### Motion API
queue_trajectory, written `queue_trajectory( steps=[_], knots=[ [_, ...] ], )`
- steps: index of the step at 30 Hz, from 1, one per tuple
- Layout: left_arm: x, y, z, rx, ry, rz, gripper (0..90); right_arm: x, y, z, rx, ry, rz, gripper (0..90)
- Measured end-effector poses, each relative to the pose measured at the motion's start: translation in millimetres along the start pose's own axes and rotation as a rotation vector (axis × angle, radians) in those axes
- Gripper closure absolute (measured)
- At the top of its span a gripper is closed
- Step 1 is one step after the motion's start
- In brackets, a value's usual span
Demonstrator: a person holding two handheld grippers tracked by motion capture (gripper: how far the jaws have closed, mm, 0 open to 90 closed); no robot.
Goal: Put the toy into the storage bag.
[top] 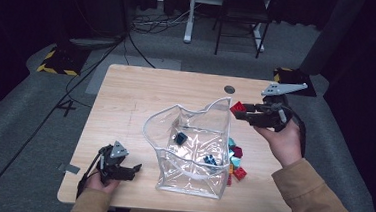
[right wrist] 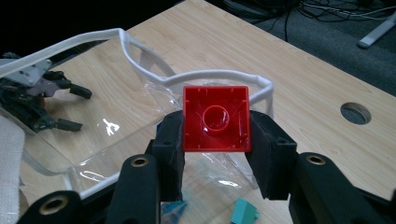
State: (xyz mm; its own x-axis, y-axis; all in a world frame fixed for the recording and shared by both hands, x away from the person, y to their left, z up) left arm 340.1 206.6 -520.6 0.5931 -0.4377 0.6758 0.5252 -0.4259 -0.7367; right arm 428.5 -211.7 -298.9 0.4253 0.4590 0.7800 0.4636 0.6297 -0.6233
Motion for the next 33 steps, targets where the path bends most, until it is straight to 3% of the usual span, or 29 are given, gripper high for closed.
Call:
queue_trajectory(
  steps=[5, 16, 33],
  knots=[
    [0.0, 0.0, 0.0, 0.0, 0.0, 0.0, 16.6, 8.1, 1.6, 12.8, 0.024, -0.034, 0.004, 58.6],
    [-0.4, -0.5, -0.4, 0.005, -0.002, 0.0, 16.6, 24.3, 11.6, 41.6, 0.122, -0.078, 0.004, 58.7],
    [-0.4, -0.6, -0.5, 0.004, -0.002, 0.001, 16.6, 43.5, 34.6, 73.0, 0.203, -0.098, 0.033, 58.7]
  ],
)
Point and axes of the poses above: each handheld gripper's, and its own axes: y roughly forward along the jaws, x roughly out of its top, z roughly to its left, the point moved 2 cm from there along y, roughly forward along the jaws, and after that the axes turned 1 degree about z, right-handed, at the moved point
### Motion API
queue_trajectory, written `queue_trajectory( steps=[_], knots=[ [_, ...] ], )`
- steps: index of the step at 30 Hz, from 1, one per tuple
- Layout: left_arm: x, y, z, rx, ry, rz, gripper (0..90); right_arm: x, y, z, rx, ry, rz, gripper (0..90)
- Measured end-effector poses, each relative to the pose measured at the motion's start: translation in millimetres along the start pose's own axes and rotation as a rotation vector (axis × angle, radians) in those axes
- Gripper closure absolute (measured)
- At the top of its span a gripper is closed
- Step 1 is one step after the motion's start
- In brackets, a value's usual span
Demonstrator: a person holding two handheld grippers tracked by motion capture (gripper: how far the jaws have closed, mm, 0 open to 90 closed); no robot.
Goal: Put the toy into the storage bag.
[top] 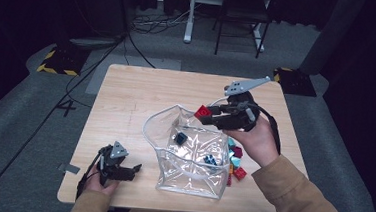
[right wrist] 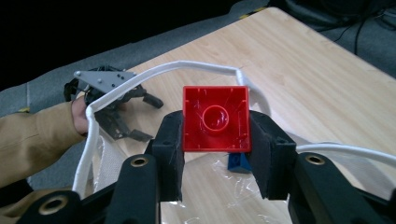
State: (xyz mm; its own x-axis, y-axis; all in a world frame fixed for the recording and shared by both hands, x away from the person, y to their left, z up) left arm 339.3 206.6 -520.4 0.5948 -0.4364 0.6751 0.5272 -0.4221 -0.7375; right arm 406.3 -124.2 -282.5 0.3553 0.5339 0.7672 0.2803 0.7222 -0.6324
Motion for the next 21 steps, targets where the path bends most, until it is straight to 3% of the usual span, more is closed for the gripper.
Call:
queue_trajectory(
  steps=[15, 21],
  knots=[
    [0.0, 0.0, 0.1, 0.0, 0.002, 0.001, 16.6, -3.2, 39.9, 13.9, 0.045, -0.01, 0.109, 58.6],
    [0.0, 0.0, 0.0, 0.0, 0.0, 0.0, 16.6, -9.6, 56.3, 19.5, 0.054, -0.04, 0.202, 58.6]
  ],
)
Point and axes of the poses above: each handheld gripper's, and its own axes: y roughly forward along the jaws, x roughly out of its top, z roughly to its left, the point moved 2 cm from there along y, roughly forward along the jaws, and after that the axes turned 1 degree about z, right-handed, at the moved point
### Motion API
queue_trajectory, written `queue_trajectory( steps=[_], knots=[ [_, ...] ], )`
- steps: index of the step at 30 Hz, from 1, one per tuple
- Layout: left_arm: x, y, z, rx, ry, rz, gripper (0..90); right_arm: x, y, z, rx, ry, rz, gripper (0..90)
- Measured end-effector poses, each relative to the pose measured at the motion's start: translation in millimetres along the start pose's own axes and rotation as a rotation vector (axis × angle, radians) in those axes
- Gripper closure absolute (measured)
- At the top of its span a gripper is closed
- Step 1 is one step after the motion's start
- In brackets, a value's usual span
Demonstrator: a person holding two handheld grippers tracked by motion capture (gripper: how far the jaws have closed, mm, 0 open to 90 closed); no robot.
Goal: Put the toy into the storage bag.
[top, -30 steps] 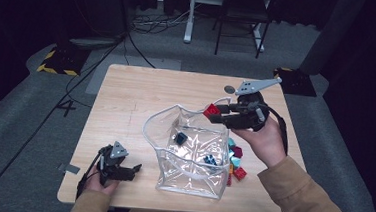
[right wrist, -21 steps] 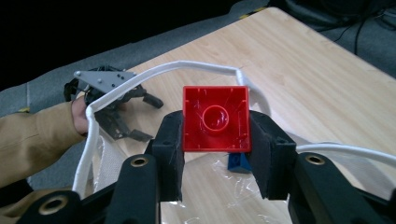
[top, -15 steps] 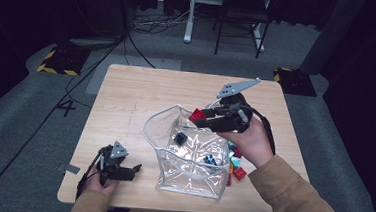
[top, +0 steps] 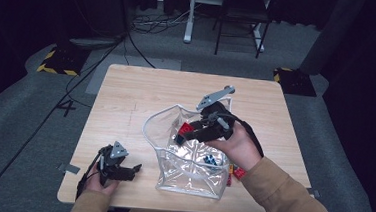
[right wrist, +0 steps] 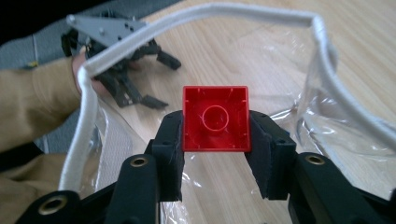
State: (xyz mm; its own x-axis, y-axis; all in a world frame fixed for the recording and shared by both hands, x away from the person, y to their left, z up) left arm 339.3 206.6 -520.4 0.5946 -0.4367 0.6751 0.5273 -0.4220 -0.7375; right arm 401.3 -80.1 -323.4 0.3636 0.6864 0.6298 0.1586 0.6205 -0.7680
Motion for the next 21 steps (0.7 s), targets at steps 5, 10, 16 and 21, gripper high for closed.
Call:
queue_trajectory(
  steps=[5, 10, 16, 21],
  knots=[
    [0.0, -0.1, 0.0, 0.0, 0.0, 0.0, 16.5, -2.5, 7.0, 3.0, 0.0, -0.008, 0.045, 58.7],
    [-0.1, 0.0, -0.1, 0.0, -0.001, 0.0, 16.5, -6.0, 14.0, 6.4, -0.013, -0.032, 0.125, 58.6],
    [-0.1, 0.0, -0.1, 0.0, -0.001, 0.0, 16.5, -8.0, 16.6, 7.4, -0.01, -0.043, 0.176, 58.6],
    [-0.1, 0.0, -0.1, 0.0, -0.001, 0.0, 16.5, -8.2, 14.5, 6.9, -0.006, -0.054, 0.16, 48.2]
  ],
)
Point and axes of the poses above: each handheld gripper's, and its own axes: y roughly forward along the jaws, x roughly out of its top, z roughly to its left, the point moved 2 cm from there along y, roughly forward along the jaws, and after that the axes turned 1 degree about z, right-handed, at the moved point
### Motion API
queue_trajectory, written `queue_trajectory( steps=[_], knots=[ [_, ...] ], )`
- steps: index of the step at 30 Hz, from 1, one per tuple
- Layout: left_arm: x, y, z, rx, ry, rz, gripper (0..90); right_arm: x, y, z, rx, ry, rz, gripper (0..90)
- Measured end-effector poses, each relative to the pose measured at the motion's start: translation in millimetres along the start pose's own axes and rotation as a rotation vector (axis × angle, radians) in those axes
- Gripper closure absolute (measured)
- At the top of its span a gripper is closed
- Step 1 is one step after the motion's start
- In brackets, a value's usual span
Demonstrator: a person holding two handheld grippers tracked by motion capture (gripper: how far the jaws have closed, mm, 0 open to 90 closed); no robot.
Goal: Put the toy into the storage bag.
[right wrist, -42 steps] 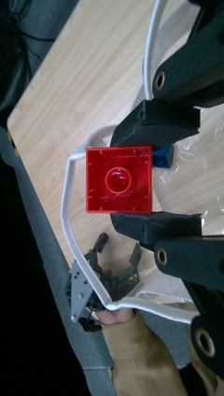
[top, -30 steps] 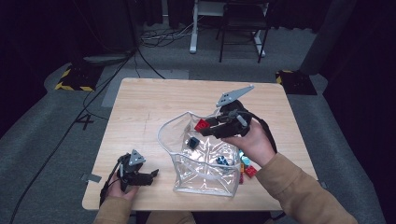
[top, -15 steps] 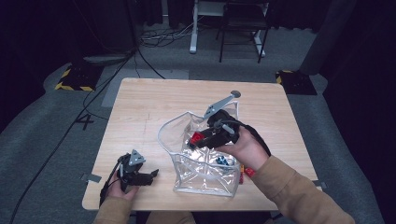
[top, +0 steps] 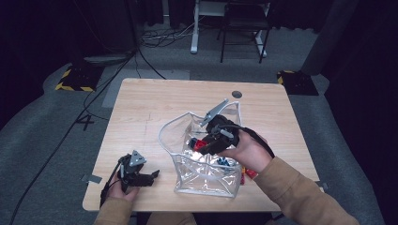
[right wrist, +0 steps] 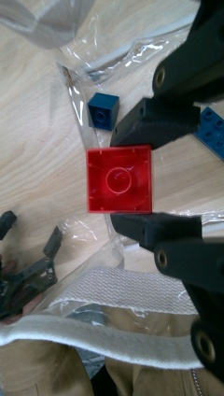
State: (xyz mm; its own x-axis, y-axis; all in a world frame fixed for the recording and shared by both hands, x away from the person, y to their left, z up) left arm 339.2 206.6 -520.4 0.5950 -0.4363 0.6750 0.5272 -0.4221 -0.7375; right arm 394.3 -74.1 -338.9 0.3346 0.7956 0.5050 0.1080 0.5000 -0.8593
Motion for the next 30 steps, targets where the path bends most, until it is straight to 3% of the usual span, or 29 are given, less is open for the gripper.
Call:
queue_trajectory(
  steps=[4, 15, 30],
  knots=[
    [0.0, 0.1, -0.1, 0.0, 0.001, 0.0, 16.4, 0.4, -8.4, -2.5, 0.002, -0.013, -0.065, 43.0],
    [0.0, 0.1, -0.1, 0.0, 0.001, 0.0, 16.2, -8.4, -46.9, -9.1, -0.022, 0.025, -0.232, 44.3],
    [-0.3, 0.0, -0.4, 0.0, -0.003, -0.001, 16.2, -42.7, -93.2, -31.5, -0.113, 0.115, -0.362, 45.8]
  ],
)
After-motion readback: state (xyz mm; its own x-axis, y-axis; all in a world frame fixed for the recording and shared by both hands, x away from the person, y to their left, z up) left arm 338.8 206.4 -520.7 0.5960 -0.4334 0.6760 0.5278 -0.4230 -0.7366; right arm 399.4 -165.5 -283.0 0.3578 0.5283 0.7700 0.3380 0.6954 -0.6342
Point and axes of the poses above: each handheld gripper's, and its own axes: y roughly forward along the jaws, x roughly out of its top, z roughly to its left, the point moved 2 cm from there along y, roughly forward along the jaws, and after that the axes turned 1 degree about z, right-handed, at the moved point
